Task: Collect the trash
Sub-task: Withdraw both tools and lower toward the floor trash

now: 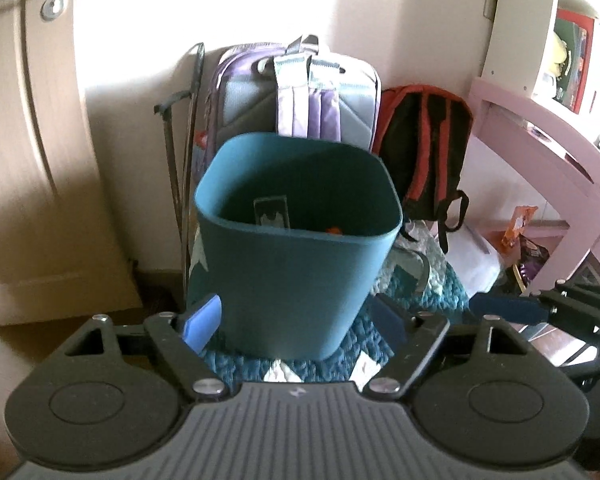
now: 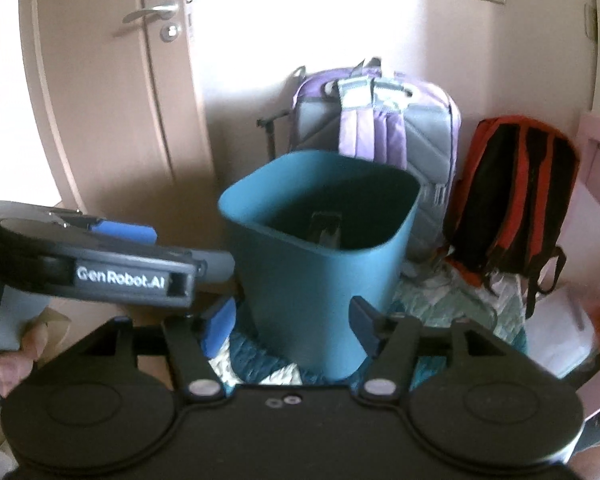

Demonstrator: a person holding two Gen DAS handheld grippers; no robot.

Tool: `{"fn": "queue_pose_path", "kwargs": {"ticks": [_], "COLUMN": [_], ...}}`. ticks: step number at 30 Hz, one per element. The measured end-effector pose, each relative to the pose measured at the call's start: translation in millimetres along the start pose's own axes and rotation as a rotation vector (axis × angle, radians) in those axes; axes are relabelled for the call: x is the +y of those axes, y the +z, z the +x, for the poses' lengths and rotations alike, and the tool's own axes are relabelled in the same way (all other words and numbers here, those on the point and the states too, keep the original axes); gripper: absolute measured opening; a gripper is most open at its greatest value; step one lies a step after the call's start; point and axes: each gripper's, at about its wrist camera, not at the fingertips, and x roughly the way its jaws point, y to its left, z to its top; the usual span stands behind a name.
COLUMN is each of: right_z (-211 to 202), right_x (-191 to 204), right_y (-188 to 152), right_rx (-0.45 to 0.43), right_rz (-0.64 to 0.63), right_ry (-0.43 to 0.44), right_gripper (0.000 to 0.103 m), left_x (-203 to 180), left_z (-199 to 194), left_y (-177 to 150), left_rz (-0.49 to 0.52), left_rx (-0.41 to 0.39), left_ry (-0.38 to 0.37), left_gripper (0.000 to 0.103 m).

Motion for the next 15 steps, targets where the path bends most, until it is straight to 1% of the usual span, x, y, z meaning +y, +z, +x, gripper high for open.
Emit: {"fn": "queue_pose_path", "kwargs": {"ticks": [1, 3, 4, 5, 6, 7, 8, 10, 11, 12, 15], "right_z": [-1, 1, 1, 2, 9, 9, 16, 26, 26, 38, 62], "right_x": [4, 6, 6, 7, 6, 6, 5, 3, 3, 1, -2], "right_y": [-14, -29, -29, -36, -52, -52, -67, -85, -85, -102, -135], "right_rx": [0.021, 0.039, 0.039, 0.047, 0.072, 0.072, 0.091, 0.111, 0.111, 0.134, 0.172], "right_rz": [-0.009, -0.016, -0.016, -0.017, -0.013, -0.013, -0.01, 0.001, 0.001, 0.015, 0.05], "right_ry": [0.02, 0.036, 0.036, 0.042, 0.057, 0.057, 0.066, 0.067, 0.067, 0.073, 0.091], "right_gripper": [0.064, 0.066, 0.067, 0.068, 0.068, 0.069, 0.07, 0.071, 0.071, 0.072, 0.072], "left_x": [1, 4, 6, 7, 9, 10, 12, 15, 18, 22, 32], "left_z": [-1, -1, 1, 3, 6, 9, 13, 24, 30, 39, 70], "left_y": [-7, -21, -27, -34, -41, -47, -53, -65, -72, -81, -102], "left_rz": [-0.003, -0.008, -0.013, -0.018, -0.02, -0.022, -0.025, -0.035, -0.044, -0.059, -0.117], "left_rx": [0.003, 0.01, 0.015, 0.021, 0.026, 0.03, 0.035, 0.048, 0.054, 0.06, 0.117], "left_ry": [0.001, 0.003, 0.004, 0.007, 0.012, 0.015, 0.018, 0.025, 0.031, 0.04, 0.045], "left_gripper": [0.083, 0.083, 0.085, 0.086, 0.086, 0.086, 0.087, 0.098, 0.099, 0.1, 0.1]}}
